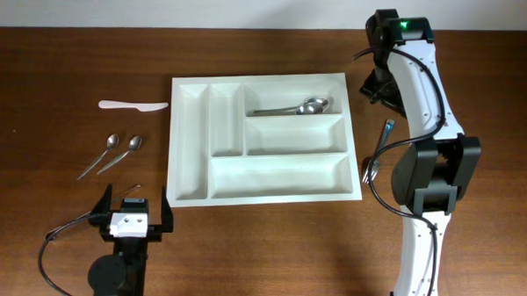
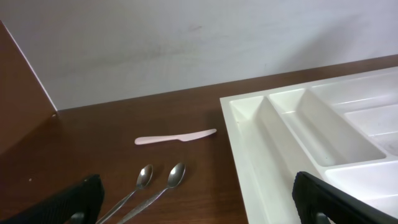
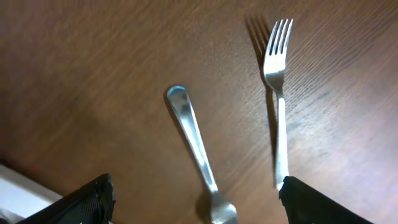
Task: Pack container
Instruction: 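Release the spoon and move the right gripper over the forks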
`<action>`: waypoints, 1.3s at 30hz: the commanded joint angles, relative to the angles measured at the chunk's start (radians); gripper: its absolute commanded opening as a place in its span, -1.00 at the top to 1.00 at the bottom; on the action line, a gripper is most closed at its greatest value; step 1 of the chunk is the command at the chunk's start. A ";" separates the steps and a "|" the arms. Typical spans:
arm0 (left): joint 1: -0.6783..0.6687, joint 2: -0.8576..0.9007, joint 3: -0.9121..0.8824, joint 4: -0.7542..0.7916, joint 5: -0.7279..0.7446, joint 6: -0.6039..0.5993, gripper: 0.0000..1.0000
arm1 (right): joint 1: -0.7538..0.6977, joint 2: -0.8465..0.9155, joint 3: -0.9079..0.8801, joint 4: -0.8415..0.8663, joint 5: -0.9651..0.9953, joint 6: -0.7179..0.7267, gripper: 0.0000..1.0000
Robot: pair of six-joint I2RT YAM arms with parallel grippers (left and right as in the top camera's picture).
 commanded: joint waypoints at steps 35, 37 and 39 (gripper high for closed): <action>0.006 -0.008 -0.005 -0.002 0.008 -0.011 -0.99 | -0.093 -0.256 -0.082 0.119 0.116 0.123 -0.57; 0.006 -0.008 -0.005 -0.002 0.008 -0.011 -0.99 | -0.093 -0.268 -0.091 0.146 0.115 0.111 -0.57; 0.006 -0.008 -0.005 -0.002 0.008 -0.011 -0.99 | -0.092 -0.274 -0.099 0.150 0.115 0.092 -0.57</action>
